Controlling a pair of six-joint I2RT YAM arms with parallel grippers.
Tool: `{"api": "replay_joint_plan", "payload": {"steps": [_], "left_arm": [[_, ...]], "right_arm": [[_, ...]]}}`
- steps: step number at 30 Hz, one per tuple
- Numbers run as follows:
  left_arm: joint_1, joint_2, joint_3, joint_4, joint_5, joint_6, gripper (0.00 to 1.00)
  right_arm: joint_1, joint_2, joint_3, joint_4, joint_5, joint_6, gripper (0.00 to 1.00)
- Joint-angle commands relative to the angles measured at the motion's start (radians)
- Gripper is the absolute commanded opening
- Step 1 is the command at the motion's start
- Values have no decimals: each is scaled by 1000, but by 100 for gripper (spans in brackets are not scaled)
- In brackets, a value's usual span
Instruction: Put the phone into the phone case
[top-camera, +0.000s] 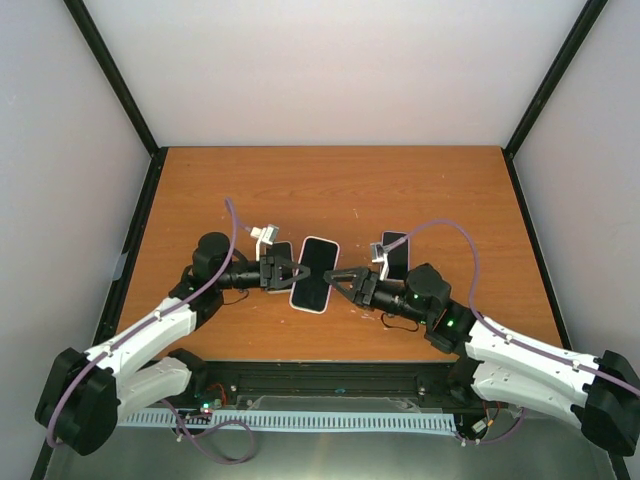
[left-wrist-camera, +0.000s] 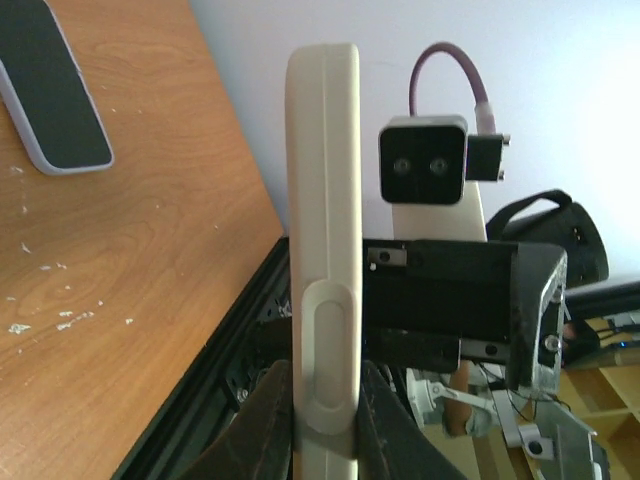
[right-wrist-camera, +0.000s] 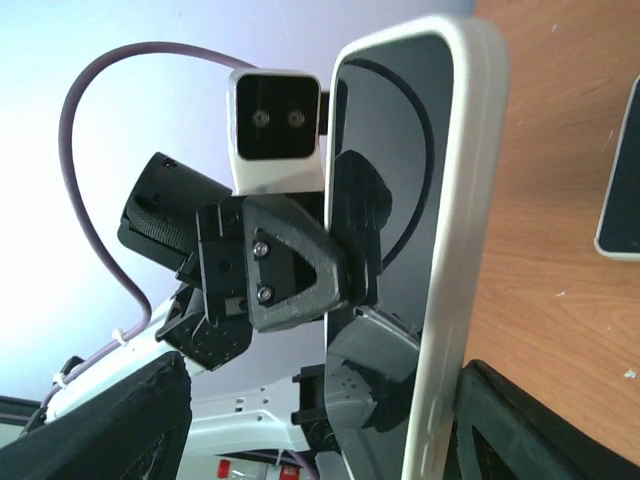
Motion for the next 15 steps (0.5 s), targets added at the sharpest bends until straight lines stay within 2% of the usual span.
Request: {"api": "replay_joint_plan", "payload": {"steps": [1,6,9,13,15], "left_arm": [[1,-4,12,65,140,50,0],[1,4,18,63,155,58,0],[2,11,30,22,149,70,3],[2,28,43,-32,146,100,17],[3,30,42,-37,155,97,30]], "right_arm": [[4,21,56,-70,63,-56,68],[4,52,84,-63,61,-45,35],[4,52,54,-6,67,-11,23],[3,60,47,8,70,21,11],[3,55,38,9,89,42,7]]}}
